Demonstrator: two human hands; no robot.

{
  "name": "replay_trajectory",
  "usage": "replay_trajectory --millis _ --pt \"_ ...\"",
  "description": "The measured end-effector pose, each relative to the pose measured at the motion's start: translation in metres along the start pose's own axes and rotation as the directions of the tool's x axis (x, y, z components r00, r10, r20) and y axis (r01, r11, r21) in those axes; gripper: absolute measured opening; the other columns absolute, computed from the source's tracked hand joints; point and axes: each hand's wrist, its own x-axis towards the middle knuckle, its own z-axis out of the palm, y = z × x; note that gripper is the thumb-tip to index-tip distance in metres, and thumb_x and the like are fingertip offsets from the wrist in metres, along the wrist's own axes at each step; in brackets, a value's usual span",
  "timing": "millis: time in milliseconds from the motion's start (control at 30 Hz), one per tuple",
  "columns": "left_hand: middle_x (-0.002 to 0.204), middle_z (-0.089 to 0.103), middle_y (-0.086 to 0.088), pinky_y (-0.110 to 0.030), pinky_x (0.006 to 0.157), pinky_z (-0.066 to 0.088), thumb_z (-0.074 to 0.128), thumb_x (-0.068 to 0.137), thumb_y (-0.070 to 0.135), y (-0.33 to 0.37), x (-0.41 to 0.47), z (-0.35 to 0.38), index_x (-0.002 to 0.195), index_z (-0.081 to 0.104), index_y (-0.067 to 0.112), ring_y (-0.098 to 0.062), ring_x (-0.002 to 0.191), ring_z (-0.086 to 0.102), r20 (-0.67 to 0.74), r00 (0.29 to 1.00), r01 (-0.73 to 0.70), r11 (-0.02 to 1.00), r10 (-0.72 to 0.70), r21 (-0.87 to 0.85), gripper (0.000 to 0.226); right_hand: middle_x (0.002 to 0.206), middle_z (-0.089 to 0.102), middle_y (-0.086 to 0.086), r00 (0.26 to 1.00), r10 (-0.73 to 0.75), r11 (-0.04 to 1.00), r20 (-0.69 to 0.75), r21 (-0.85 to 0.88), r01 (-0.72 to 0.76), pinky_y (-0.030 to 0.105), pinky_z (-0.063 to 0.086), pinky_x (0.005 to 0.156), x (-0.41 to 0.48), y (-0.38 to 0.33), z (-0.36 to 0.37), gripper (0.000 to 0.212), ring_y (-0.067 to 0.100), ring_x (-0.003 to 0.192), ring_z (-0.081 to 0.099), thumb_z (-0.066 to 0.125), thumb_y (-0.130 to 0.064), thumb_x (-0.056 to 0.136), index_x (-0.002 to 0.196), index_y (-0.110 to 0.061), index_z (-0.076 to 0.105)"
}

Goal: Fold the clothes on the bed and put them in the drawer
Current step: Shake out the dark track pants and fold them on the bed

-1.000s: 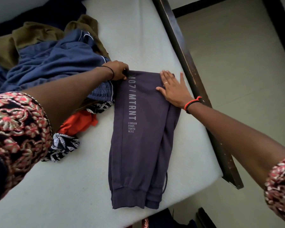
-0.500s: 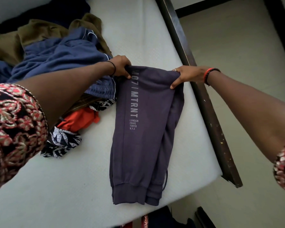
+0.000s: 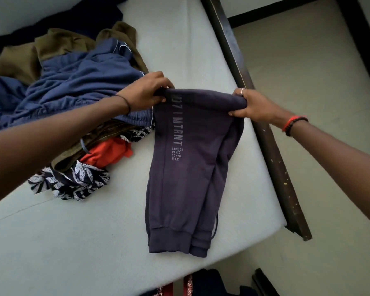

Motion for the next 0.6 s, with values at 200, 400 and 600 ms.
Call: replay_trajectory --millis 200,400,600 --pt "0.09 0.054 -0.011 -0.032 0.068 0.034 0.043 0.091 0.02 0.032 -0.097 0.013 0.108 0.057 0.012 -0.023 0.076 0.044 -0.09 0.939 -0.311 0.931 0.332 0.192 0.024 0.086 0.067 0.01 0.921 -0.378 0.885 -0.092 -0.328 0.33 0.038 0.043 0.074 -0.099 -0.024 0.046 0.027 0.03 0.079 0.062 0.068 -0.005 0.071 0.097 -0.005 0.063" --pt "0.101 0.056 0.002 -0.027 0.066 0.047 0.047 0.09 0.029 0.049 -0.183 0.075 0.124 0.047 0.025 -0.015 0.077 0.056 0.255 0.907 -0.378 0.915 0.336 0.139 0.034 0.111 0.065 0.002 0.92 -0.358 0.792 0.157 -0.47 0.389 0.037 0.048 0.087 -0.171 -0.012 0.118 0.048 0.022 0.098 0.064 0.078 -0.002 0.063 0.105 -0.016 0.062" --pt "0.112 0.058 -0.006 -0.034 0.072 0.048 0.036 0.094 0.024 0.063 -0.166 0.098 0.12 0.055 0.014 -0.024 0.087 0.06 0.032 0.986 -0.161 0.987 0.161 -0.018 0.034 0.121 0.061 0.007 0.992 -0.124 0.951 -0.031 -0.289 0.11 0.037 0.041 0.097 -0.159 -0.039 0.138 0.043 0.026 0.114 0.056 0.047 -0.013 0.076 0.117 -0.01 0.06"
